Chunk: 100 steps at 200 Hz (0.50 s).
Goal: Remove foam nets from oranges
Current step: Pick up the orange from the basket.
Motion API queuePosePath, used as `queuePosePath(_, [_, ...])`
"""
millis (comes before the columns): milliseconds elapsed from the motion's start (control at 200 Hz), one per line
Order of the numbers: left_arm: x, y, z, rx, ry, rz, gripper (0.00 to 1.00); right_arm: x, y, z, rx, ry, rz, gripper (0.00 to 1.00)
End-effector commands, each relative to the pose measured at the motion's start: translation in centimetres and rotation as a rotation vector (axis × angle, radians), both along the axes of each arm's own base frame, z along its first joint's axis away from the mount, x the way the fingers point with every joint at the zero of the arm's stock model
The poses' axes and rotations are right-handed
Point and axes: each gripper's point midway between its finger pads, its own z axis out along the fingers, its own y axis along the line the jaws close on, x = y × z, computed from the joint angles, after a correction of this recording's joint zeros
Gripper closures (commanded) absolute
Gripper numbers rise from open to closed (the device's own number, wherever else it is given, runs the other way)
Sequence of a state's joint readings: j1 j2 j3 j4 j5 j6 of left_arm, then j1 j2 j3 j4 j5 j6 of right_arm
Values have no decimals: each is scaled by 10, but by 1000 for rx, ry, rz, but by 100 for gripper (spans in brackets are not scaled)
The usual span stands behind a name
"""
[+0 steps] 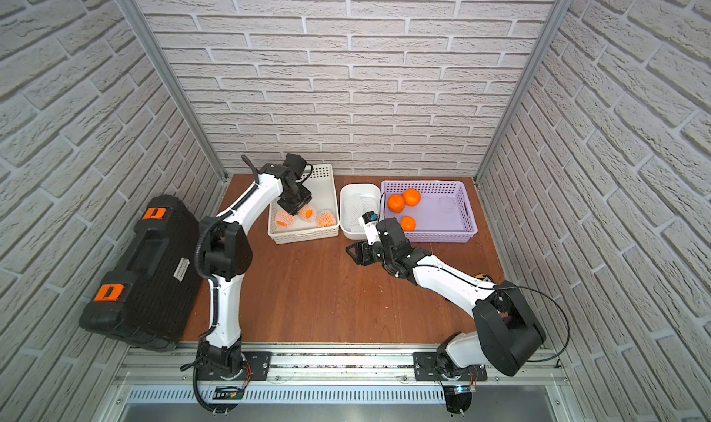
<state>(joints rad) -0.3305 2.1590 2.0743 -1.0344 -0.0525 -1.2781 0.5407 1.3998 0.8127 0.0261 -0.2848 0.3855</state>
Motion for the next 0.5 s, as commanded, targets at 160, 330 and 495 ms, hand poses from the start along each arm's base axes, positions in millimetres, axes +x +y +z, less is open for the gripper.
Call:
queuePosePath(160, [-20,-14,53,-154,-137,29,55,2,2,32,84,-55,-38,42])
queuePosePath(330, [-55,-38,67,-281,-198,42,55,-5,19,86,291,-111,-6,47])
queuePosePath(495, [-91,-51,67,-346,-200,77,55,-17,56,113,234,-233,125,52])
